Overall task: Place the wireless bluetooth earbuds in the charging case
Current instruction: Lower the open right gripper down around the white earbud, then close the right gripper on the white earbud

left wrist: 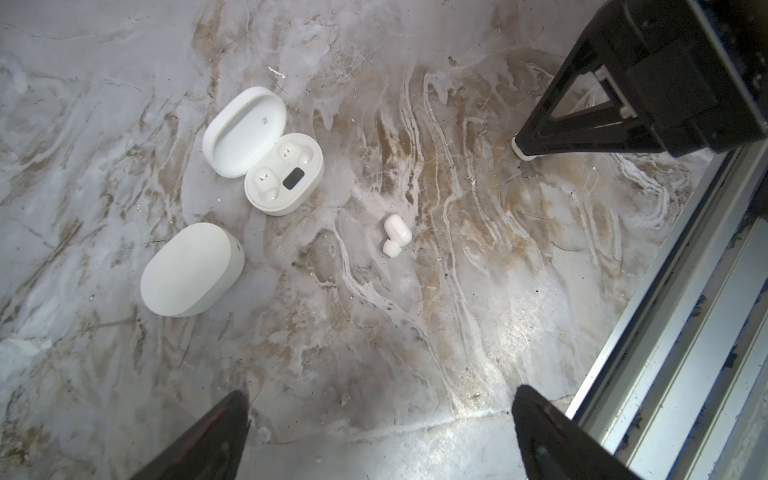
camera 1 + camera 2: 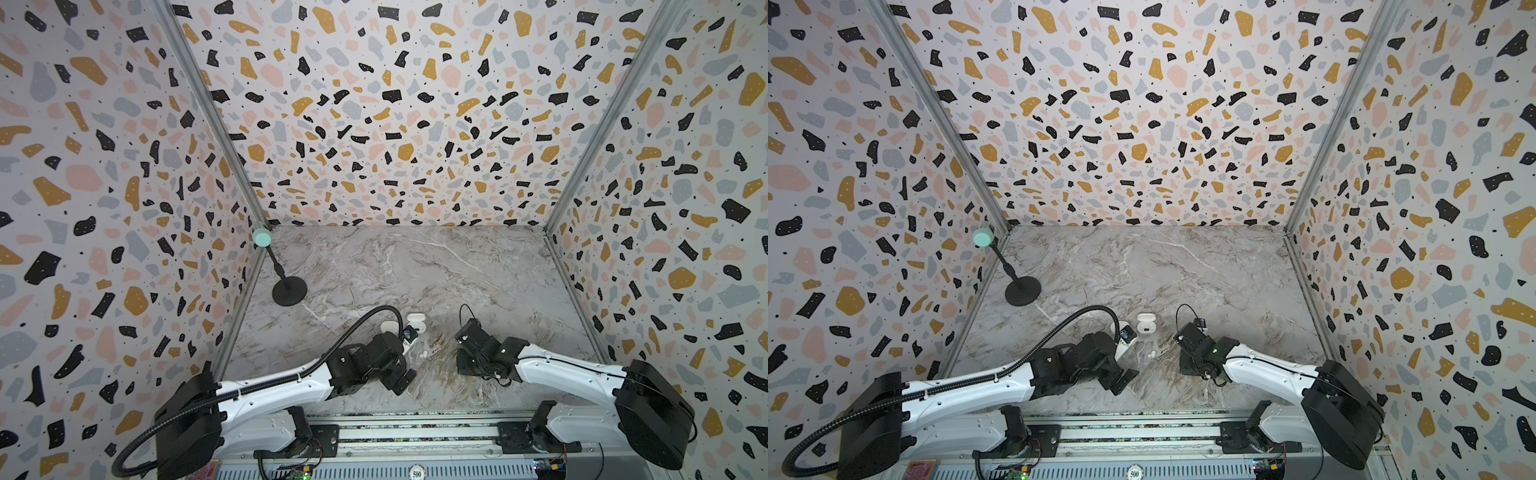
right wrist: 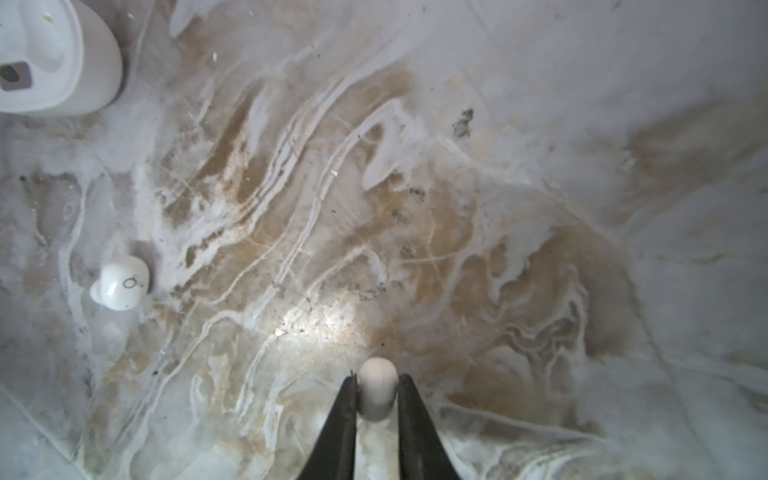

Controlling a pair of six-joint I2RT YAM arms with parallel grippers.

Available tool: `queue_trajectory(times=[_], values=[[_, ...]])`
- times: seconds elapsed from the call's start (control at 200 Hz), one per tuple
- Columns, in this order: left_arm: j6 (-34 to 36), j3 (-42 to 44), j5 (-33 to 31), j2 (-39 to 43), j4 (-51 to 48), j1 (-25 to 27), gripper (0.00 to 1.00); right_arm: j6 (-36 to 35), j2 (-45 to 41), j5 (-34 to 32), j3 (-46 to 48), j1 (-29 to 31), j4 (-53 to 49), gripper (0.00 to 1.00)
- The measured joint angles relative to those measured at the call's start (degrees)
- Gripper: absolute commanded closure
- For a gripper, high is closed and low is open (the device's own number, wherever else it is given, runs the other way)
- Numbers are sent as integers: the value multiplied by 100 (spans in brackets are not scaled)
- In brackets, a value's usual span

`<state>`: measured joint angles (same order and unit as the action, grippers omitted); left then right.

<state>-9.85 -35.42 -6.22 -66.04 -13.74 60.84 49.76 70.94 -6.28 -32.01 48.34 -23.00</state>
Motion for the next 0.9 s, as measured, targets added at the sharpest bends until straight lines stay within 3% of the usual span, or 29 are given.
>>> queue_trajectory(times=[0.41,0.901], values=[[0,0,22,0,-2,4,0,-205,-170,-146,-201,0,-302,64],[0,0,39,0,-4,4,0,94,-442,55,-240,216,-332,64]])
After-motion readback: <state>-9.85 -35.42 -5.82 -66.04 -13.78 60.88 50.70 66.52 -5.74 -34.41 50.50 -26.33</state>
